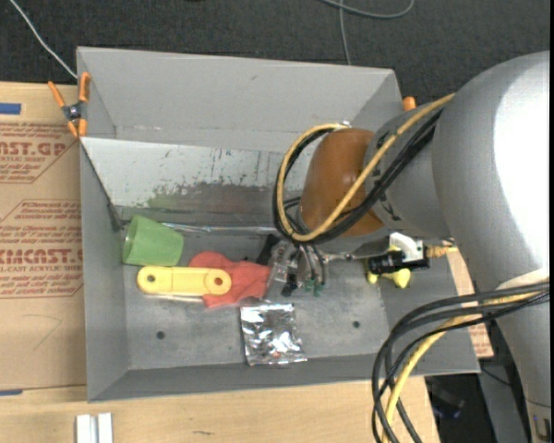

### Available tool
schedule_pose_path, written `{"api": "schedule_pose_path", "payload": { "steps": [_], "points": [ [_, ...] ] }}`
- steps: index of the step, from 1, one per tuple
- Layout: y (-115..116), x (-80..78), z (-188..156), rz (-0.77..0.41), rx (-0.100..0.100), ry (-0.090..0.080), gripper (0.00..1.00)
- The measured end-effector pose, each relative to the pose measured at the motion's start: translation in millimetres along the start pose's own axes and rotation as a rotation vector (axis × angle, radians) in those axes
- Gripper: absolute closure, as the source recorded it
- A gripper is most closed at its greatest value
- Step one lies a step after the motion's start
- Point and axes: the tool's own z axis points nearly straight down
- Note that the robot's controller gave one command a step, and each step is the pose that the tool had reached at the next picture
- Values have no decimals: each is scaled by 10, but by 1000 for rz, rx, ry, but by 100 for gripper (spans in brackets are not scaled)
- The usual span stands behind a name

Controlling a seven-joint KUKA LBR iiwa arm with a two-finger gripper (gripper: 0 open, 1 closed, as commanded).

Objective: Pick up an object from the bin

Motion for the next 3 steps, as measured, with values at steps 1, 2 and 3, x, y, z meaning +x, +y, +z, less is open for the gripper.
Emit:
{"api": "schedule_pose_path", "payload": {
  "steps": [1,2,3],
  "points": [
    [-8,2,3,0,2,1,0],
    [-9,2,4,1,2,1,0],
    [111,105,4,70,1,0,0]
  ]
}}
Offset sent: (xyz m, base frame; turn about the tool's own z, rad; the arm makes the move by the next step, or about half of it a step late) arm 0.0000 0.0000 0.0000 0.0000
